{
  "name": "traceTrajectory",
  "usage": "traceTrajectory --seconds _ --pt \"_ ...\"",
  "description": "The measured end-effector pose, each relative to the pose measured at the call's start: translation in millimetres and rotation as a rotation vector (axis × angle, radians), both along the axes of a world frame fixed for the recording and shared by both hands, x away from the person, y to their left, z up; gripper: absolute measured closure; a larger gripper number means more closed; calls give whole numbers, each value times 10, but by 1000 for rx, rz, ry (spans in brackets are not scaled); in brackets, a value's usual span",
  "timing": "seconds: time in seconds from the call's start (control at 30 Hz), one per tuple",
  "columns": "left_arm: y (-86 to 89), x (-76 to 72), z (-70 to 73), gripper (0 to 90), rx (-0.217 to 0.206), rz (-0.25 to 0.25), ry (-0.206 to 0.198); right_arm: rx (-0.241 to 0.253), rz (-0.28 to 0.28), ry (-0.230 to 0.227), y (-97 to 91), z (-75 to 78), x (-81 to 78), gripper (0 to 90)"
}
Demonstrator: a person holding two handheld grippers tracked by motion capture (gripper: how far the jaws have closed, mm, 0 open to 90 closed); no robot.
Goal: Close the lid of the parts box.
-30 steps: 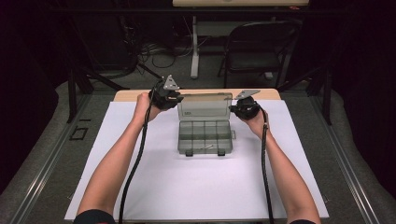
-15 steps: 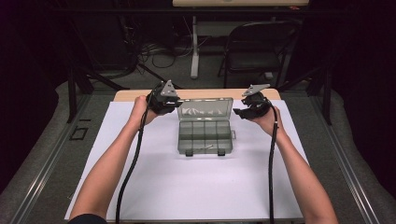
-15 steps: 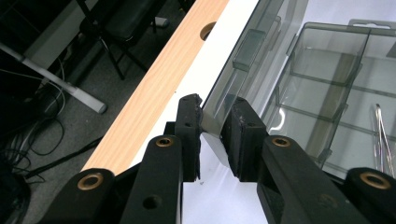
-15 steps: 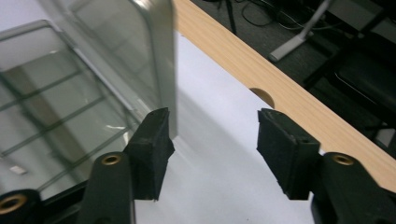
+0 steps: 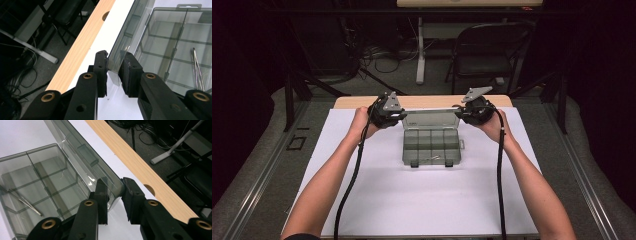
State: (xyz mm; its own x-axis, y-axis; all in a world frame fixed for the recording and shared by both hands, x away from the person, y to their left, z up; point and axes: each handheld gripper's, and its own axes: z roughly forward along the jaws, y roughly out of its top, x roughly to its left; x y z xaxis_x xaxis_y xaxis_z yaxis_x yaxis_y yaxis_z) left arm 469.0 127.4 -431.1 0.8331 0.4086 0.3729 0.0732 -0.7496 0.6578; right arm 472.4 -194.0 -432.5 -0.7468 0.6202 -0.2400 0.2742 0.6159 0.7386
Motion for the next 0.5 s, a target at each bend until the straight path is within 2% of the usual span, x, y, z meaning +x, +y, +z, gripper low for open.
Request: traceTrajectory --seconds 0.2,0.3,0.33,0.37,0.43,0.5 --pt "21 -102 -52 733 -21 -13 -4 -34 2 -22 18 -30 -112 754" --pt "18 -139 -64 648 -7 -25 13 -39 3 -40 20 -58 -166 759" --pt "17 -145 -56 569 -4 -26 21 -40 2 -43 21 -66 -183 759" --pt "25 -153 -42 474 -22 -29 33 -40 3 -48 21 -74 -192 760" --pt "71 -199 25 388 -109 -47 43 -50 3 -54 18 -85 -217 760" --pt "100 -228 77 403 -178 -48 57 -55 2 -62 21 -101 -248 758"
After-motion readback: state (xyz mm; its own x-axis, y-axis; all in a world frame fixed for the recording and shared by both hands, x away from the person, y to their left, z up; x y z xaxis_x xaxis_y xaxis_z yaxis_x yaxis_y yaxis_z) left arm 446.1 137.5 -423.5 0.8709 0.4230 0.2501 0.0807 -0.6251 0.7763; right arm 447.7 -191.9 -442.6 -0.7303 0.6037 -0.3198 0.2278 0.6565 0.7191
